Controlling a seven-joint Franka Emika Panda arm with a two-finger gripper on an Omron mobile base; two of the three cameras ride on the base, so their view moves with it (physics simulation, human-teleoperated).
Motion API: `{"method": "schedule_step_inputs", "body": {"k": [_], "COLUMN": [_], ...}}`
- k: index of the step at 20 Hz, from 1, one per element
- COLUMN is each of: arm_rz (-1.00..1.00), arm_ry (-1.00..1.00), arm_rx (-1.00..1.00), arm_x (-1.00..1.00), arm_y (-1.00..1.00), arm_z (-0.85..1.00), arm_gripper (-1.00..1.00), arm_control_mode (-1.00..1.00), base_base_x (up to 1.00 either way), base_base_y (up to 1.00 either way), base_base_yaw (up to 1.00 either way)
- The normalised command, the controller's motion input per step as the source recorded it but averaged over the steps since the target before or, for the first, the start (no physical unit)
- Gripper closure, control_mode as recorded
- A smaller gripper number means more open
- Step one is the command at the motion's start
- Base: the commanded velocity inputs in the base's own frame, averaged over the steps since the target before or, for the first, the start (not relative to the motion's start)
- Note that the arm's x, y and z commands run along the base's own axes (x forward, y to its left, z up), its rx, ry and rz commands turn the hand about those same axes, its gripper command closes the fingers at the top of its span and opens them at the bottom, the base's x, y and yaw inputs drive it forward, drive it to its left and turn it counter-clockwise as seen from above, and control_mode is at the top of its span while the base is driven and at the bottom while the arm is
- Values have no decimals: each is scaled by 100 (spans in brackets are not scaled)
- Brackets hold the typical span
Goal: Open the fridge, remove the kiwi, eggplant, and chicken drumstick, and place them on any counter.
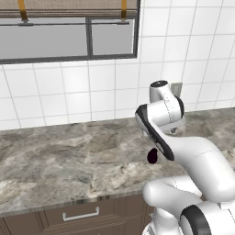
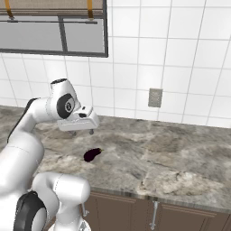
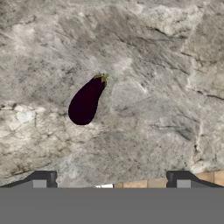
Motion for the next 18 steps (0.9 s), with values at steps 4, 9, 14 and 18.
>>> {"method": "schedule_step_inputs", "body": {"k": [4, 9, 14, 18], "arm_rz": [23, 22, 9, 1], "arm_ry": [13, 6, -3, -5], "arm_rx": [1, 1, 0, 0], "arm_x": [-33, -39, -21, -12], "arm_y": [0, 0, 0, 0], "arm_z": [4, 10, 37, 48], "arm_gripper": [-100, -100, -100, -100], "arm_control_mode": [-100, -100, -100, -100], "base_base_x": [0, 0, 0, 0], "base_base_y": [0, 0, 0, 0], "base_base_yaw": [0, 0, 0, 0]}}
